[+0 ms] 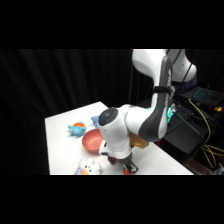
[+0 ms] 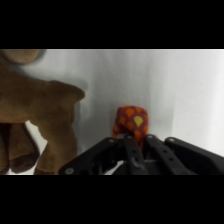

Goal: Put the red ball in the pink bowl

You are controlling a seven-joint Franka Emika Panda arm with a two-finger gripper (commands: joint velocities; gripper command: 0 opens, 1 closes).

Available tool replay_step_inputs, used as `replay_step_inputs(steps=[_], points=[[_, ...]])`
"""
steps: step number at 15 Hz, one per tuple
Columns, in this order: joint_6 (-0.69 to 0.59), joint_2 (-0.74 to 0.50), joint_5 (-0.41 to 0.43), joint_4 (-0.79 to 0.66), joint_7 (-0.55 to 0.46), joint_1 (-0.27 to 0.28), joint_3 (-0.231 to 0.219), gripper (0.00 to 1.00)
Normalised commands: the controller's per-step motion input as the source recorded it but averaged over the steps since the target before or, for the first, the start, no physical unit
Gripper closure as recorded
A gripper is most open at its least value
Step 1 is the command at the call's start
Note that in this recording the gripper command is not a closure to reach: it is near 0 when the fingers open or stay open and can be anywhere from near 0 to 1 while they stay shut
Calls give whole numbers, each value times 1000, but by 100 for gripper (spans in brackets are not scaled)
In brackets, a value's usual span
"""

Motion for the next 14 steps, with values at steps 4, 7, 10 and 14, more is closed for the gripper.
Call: replay_step_inputs(steps=[4,7,10,14], points=[[-28,-461,107,-295,-22,-44,-16,25],[-77,-681,107,-494,-39,-98,-51,25],[-126,-597,88,-408,-104,-129,-80,25],[-189,-265,7,-81,-146,-105,-100,25]])
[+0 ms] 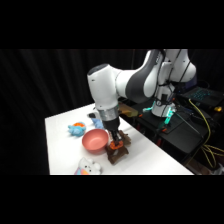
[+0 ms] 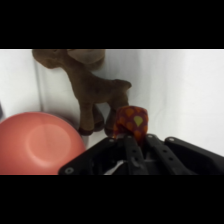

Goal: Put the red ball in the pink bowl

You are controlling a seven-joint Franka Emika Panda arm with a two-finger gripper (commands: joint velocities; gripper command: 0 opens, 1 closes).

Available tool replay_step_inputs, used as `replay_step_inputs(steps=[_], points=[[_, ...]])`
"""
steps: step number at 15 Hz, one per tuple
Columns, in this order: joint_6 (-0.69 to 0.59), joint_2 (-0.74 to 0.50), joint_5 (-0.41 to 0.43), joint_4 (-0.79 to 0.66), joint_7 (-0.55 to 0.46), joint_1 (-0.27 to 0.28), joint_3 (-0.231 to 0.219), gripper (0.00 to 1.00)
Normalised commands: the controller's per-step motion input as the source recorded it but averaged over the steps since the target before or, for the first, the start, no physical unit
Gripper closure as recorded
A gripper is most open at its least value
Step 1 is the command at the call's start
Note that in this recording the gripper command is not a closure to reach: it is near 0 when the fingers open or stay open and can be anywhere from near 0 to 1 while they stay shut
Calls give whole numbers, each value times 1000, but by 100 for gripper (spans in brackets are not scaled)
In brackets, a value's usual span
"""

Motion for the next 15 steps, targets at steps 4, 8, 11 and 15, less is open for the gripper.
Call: replay_step_inputs(steps=[4,8,11,15], points=[[-267,133,-2,320,-171,-98,-67,25],[-285,256,45,445,-139,-86,-37,25],[-218,157,90,296,-96,-59,-19,25],[-170,37,118,150,-75,-45,-18,25]])
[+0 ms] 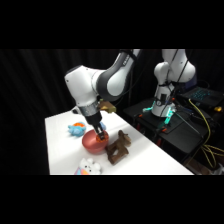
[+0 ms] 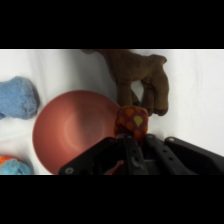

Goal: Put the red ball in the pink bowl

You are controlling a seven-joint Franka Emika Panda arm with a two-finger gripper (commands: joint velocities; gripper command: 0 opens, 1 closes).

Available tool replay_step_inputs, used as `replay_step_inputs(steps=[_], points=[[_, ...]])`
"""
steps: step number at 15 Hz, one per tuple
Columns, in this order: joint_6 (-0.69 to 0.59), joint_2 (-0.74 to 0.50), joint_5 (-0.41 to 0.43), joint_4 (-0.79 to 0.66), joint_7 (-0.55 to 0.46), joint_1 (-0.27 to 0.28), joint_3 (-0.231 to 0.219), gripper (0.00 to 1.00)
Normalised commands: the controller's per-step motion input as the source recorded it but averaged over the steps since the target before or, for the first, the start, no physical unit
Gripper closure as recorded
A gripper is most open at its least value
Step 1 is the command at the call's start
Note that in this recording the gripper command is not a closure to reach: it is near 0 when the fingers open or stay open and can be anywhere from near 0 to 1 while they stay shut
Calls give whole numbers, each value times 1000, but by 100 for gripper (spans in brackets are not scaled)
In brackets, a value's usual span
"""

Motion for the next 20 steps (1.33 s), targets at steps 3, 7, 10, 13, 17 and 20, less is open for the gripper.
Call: replay_step_inputs(steps=[3,7,10,13,17,20], points=[[-157,1,133,130,-60,-28,-18,25],[-165,-12,152,125,-56,-29,-19,0],[-167,-21,151,115,-57,-21,-17,0],[-146,-19,140,101,-53,-14,-21,0],[-137,-38,132,79,-52,-11,-24,0],[-135,-57,125,73,-47,-5,-23,0]])
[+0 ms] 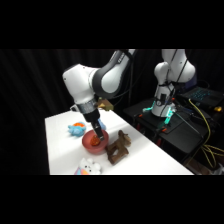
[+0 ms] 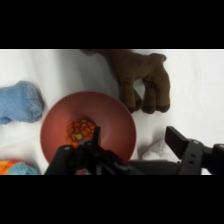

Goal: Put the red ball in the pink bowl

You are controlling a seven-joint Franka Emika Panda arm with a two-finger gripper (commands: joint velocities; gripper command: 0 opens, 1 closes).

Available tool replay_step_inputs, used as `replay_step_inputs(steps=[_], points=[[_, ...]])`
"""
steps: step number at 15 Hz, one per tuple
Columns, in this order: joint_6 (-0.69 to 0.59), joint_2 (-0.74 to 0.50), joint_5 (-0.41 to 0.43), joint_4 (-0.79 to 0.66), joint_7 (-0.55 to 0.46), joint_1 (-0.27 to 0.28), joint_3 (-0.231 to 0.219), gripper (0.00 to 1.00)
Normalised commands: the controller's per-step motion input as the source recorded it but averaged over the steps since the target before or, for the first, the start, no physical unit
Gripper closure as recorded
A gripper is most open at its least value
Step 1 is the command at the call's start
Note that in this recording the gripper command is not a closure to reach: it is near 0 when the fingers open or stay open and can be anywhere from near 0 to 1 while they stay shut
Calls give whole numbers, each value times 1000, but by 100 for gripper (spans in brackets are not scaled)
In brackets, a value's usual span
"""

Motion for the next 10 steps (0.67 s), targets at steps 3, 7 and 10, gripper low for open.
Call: replay_step_inputs(steps=[3,7,10], points=[[-98,-160,96,-24,-9,36,-15,0],[-15,-341,29,-233,60,101,-7,0],[80,-443,9,-388,64,91,-3,0]])
